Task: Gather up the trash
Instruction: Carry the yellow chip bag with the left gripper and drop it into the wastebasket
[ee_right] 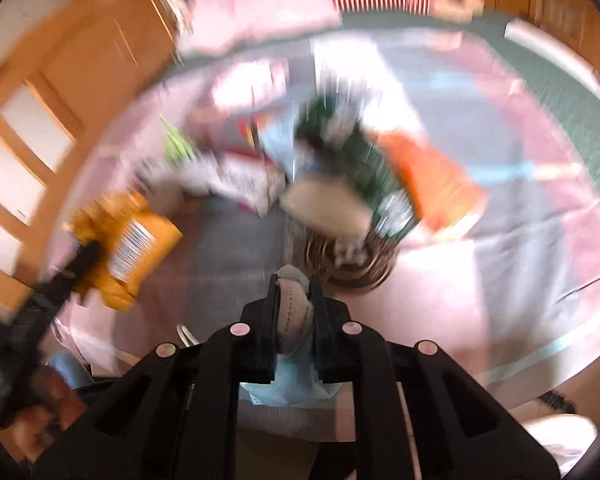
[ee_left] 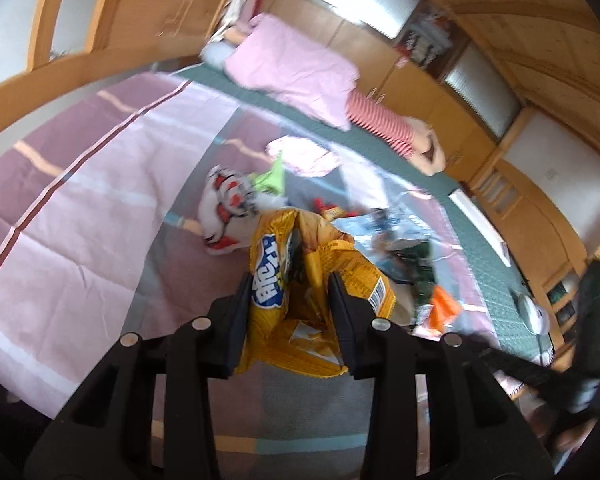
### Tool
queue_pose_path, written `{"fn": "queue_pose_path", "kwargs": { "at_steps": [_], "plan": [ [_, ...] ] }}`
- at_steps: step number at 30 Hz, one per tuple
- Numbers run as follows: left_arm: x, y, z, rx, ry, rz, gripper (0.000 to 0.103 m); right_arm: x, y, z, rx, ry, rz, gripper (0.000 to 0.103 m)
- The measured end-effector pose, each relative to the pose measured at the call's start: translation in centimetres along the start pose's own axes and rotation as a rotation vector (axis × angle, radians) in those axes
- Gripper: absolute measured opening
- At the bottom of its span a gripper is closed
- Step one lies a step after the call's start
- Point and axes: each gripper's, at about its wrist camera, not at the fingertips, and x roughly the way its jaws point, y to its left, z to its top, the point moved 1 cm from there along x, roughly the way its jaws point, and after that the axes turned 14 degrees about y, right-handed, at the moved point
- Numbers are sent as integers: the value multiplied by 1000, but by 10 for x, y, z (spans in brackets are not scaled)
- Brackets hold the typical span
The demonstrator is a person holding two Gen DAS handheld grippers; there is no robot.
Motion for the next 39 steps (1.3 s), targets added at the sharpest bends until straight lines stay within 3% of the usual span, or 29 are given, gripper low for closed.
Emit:
{"fn": "queue_pose_path", "kwargs": {
  "at_steps": [2, 7, 12, 14, 16, 18, 21, 25, 29, 31, 32, 34, 37, 39],
  "plan": [
    [-8, -6, -8, 19, -16, -19, 38, -38, -8, -14, -17, -89, -3, 15],
    [-42, -24, -45, 59, -49, -138, 38, -91, -45, -63, -12, -171, 12, 15],
    [-69, -61, -75, 187, -33, -163, 38, -110, -75, -117, -14, -121, -87, 18],
    [-77, -75, -82, 224, -34, -185, 38, -106, -82, -132, -15, -71, -99, 26],
    [-85, -89, -91, 263, -31, -200, 38, -98, -86, -148, -29, 8, -95, 55],
    [-88, -98, -97, 286, -24, -213, 38, -96, -85, -157, -49, 23, -132, 62],
    [-89, -110, -108, 329, -8, -226, 38, -111, -84, -161, -42, -48, -193, 64],
    [-87, -129, -125, 394, 36, -260, 38, -159, -100, -159, 93, -256, -192, 65],
    [-78, -162, -155, 540, 141, -378, 38, -199, -117, -163, 209, -435, -159, 70],
    [-68, -182, -177, 632, 248, -473, 40, -205, -121, -162, 232, -462, -132, 70],
    [-65, -187, -185, 665, 271, -487, 41, -206, -122, -162, 236, -467, -121, 71],
    [-59, -199, -201, 736, 300, -471, 67, -204, -123, -162, 235, -464, -106, 71],
    [-59, -205, -210, 782, 287, -438, 77, -197, -121, -160, 225, -442, -98, 71],
    [-62, -201, -205, 754, 242, -413, 84, -196, -119, -160, 223, -439, -92, 71]
  ]
}}
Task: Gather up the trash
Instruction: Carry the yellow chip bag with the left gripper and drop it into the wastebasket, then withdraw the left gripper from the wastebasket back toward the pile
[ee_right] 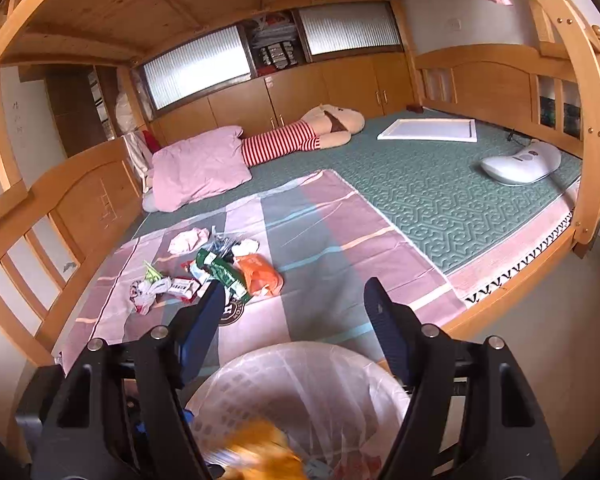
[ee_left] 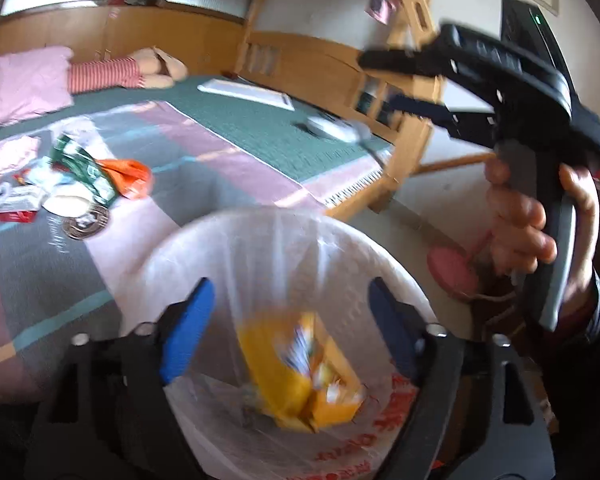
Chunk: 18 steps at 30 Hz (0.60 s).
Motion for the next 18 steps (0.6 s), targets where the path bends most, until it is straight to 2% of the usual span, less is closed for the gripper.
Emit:
{"fn": "queue_pose_path", "kwargs": {
  "at_steps": [5, 9, 13, 18],
  "plan": [
    [-16, 27, 2, -123, -93, 61, 87, -4, 6, -2, -8, 2, 13, 71],
    [-27, 46, 2, -216, -138, 116, 88, -2, 6, -2, -1, 13, 21, 72],
    [-34, 58, 3, -265, -166, 211, 88, 3, 10, -4, -3, 29, 26, 72],
    [-39, 67, 3, -301, -173, 272, 88, 7, 17, -5, -15, 41, 33, 72]
  ]
}}
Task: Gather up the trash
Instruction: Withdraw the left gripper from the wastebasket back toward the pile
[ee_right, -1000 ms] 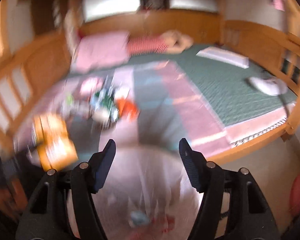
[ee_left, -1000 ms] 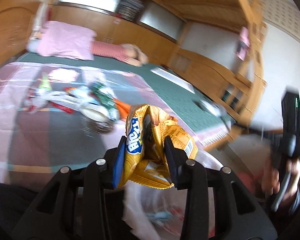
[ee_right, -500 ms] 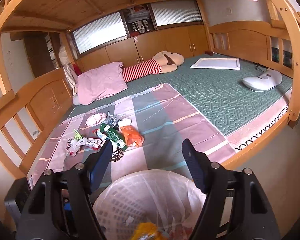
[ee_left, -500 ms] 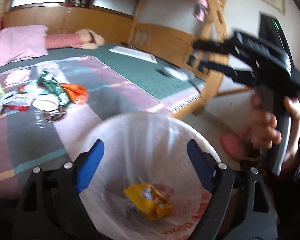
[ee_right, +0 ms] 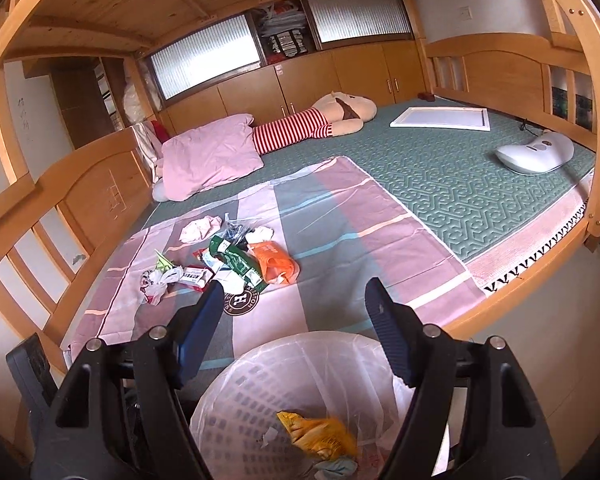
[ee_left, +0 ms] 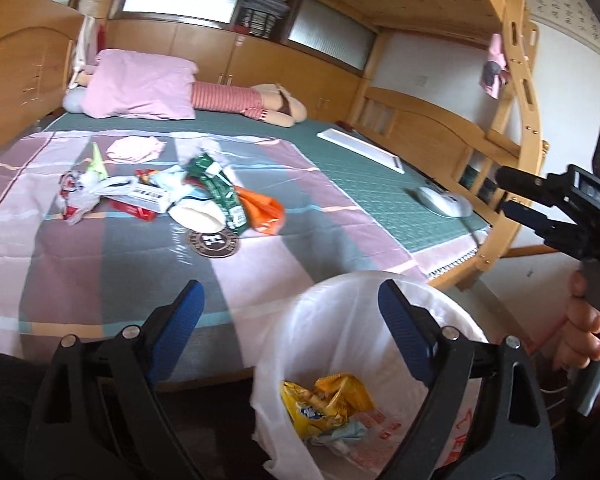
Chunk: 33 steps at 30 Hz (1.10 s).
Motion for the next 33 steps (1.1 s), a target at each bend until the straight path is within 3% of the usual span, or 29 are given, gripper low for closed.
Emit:
{"fn": "queue_pose_path", "kwargs": {
  "at_steps": [4, 8, 11, 15, 20, 33],
  "plan": [
    [-5, 6, 0, -25, -31, 81, 90, 6, 3, -1, -2, 20, 3, 72],
    [-4, 27, 3, -53, -81, 269, 91, 12, 6, -3, -6, 38, -9, 72],
    [-4, 49, 5, -102, -89, 319, 91, 18, 11, -5, -26, 49, -31, 72],
    [-5, 79, 4, -231, -62, 277, 92, 27, 19, -8, -43, 73, -32, 72],
    [6, 90, -2, -279, -6, 230, 94, 34, 29, -10, -62, 93, -17, 72],
    [19, 84, -7, -269, 55, 218, 96, 48, 43, -20, -95, 137, -10, 72]
  ]
}}
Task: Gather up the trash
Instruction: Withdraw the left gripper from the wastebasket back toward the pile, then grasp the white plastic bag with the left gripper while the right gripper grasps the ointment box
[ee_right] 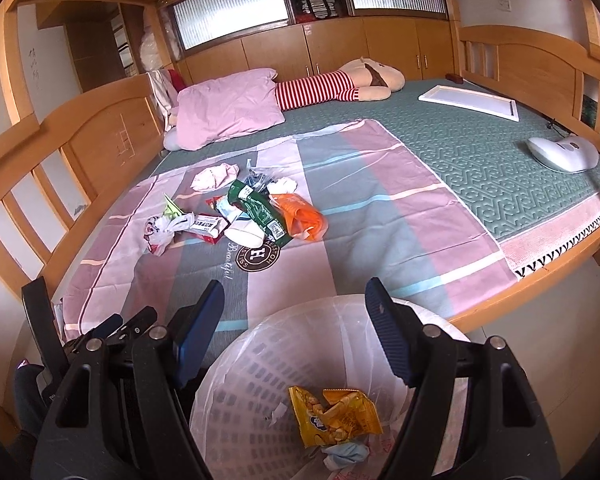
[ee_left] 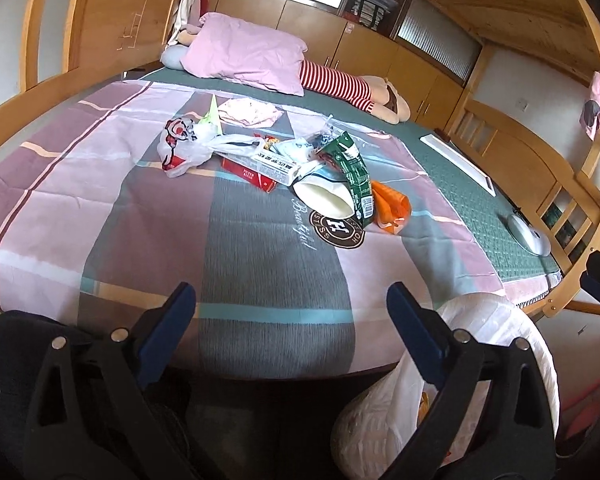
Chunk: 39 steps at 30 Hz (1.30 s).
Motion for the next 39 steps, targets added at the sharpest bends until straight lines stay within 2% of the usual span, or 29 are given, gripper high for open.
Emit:
{"fn": "queue_pose_path", "kwargs": {
  "at_steps": [8, 19, 20, 23, 25, 26, 28, 31, 33, 34, 35, 38, 39],
  "plan": [
    [-2, 4, -2, -12, 10, -12, 96, 20, 8, 0, 13, 41, 27, 72],
    [-1, 8, -3, -32, 25, -25, 96, 39, 41, 17, -15, 52, 84, 72],
    [0, 9, -2, -38, 30, -30, 96, 40, 43, 18, -19, 54, 86, 72],
    [2, 20, 23, -47, -6, -128, 96, 48, 46, 20, -37, 66, 64, 72],
    [4, 29, 50, -40, -60, -36, 96, 55, 45, 21, -30, 78, 55, 72],
    [11, 39, 74, -48, -74, 50, 96, 57, 43, 21, -27, 82, 55, 72],
    [27, 61, 108, -103, -43, 77, 96, 66, 39, 21, -20, 102, 38, 72],
    [51, 97, 145, -227, -12, 29, 96, 80, 35, 27, -2, 145, 23, 72],
    [75, 130, 164, -399, 25, -108, 96, 88, 37, 34, -5, 152, 7, 72],
    [85, 142, 169, -466, 35, -146, 96, 92, 40, 40, -15, 154, -10, 72],
    [101, 156, 176, -532, 58, -147, 96, 96, 43, 45, -23, 155, -23, 72],
    [132, 171, 184, -555, 135, -87, 91, 110, 60, 64, -60, 162, -39, 72],
    [137, 174, 185, -557, 146, -104, 80, 117, 68, 71, -84, 169, -39, 72]
  ]
}}
